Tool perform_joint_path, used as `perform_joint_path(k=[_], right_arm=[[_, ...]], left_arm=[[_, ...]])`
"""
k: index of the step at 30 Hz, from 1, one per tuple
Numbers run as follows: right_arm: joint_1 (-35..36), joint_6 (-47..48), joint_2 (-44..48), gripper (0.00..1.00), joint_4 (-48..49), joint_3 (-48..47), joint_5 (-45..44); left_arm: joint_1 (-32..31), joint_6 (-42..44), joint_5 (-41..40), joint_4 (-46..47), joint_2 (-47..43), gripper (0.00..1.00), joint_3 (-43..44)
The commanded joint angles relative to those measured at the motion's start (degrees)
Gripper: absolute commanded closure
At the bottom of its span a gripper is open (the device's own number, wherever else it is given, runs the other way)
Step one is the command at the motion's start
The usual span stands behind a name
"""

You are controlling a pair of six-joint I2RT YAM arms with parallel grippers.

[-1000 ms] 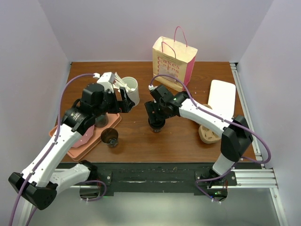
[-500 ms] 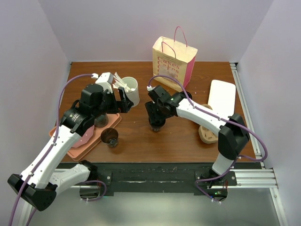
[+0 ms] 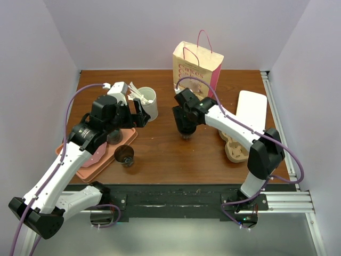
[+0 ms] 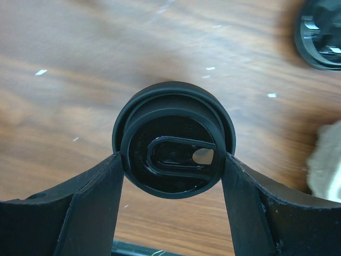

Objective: Pack the takeout coffee

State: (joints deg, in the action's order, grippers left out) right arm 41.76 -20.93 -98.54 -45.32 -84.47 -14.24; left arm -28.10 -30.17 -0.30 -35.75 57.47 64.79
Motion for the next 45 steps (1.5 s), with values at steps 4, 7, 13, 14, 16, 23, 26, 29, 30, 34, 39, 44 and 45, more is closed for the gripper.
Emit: perform_joint_path(k=[4,7,13,14,16,23,26,29,30,34,39,44,45], right_arm=[[-7.5,3.2,1.9,0.42,-2.5,0.1,-1.4],[-10.2,3.7,2.1,0.41,-2.7,1.4,-1.3],[-13.2,3.8,3.4,0.41,-2.1,4.8,-1.0],[-13.7,3.7,3.7,0.41,-1.3,5.6,-0.9],[-14.3,3.4,4.9,0.41,0.0,7.8,-0.4],[-16.3,2.6,5.9,0.39,0.3,9.5,-0.3],[-16.6,2.0,6.3,0.33,0.9,9.6,-0.1],[-16.5,2.2,7.0,0.27,0.8,8.9,0.5],[-16.6,2.2,7.1,0.23,0.5,8.0,0.6],[-16.5,2.9,7.7,0.16,-1.5,5.5,0.7],[-16.5,3.3,8.4,0.07,-2.5,3.6,1.5],[-16.6,3.4,9.5,0.04,-4.4,0.7,1.4],[-16.6,4.0,9.8,0.04,-5.2,-0.3,1.5]], left_arm=[[0.3,1.3,-1.4,0.4,-0.8,0.00,1.0],[0.2,1.3,-1.3,0.4,-0.4,0.00,1.3],[0.2,1.3,-1.2,0.0,0.2,0.00,2.0],[0.2,1.3,-1.6,-0.1,0.3,0.00,2.1],[0.2,1.3,-1.8,-0.5,0.3,0.00,2.4],[0.2,1.4,-2.1,-0.8,0.5,0.00,2.4],[0.2,1.3,-2.4,-1.3,1.0,0.00,2.9],[0.3,0.8,-3.4,-1.6,1.1,0.00,3.4],[0.2,0.8,-3.7,-2.1,1.2,0.00,3.5],[0.2,0.8,-3.3,-2.0,1.6,0.00,3.8],[0.2,1.0,-1.7,-1.6,1.9,0.00,3.8],[0.2,1.2,-0.4,-1.0,1.7,0.00,3.9],[0.2,1.2,-0.2,-1.1,1.7,0.00,4.0]])
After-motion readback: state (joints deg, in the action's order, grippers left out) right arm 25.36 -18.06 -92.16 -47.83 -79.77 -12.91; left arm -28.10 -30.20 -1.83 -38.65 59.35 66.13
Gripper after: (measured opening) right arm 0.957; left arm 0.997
